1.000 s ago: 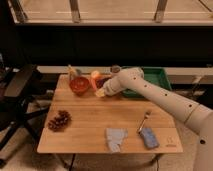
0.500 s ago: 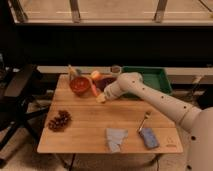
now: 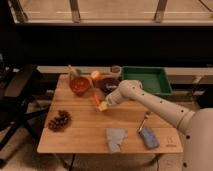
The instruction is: Place pepper in table surface
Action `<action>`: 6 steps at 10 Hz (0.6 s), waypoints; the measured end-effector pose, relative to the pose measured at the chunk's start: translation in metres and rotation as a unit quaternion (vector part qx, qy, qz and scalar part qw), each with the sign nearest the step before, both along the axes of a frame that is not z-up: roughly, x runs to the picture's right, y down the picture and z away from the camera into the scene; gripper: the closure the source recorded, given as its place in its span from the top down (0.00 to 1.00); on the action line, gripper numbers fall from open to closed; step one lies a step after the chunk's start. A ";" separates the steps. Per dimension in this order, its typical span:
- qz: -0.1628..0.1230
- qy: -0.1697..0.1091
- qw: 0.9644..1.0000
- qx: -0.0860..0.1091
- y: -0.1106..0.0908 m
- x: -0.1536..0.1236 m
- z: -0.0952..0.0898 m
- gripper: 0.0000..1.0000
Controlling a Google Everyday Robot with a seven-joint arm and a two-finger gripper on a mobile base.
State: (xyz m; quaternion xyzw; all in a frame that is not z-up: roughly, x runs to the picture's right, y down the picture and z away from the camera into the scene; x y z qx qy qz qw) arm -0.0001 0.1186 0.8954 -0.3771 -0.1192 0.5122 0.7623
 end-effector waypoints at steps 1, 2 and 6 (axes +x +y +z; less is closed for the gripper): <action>0.002 -0.001 1.000 -0.007 0.006 0.000 0.001 0.22; 0.005 -0.003 1.000 -0.014 0.009 0.000 0.001 0.32; 0.003 -0.013 1.000 -0.027 0.015 -0.004 0.004 0.62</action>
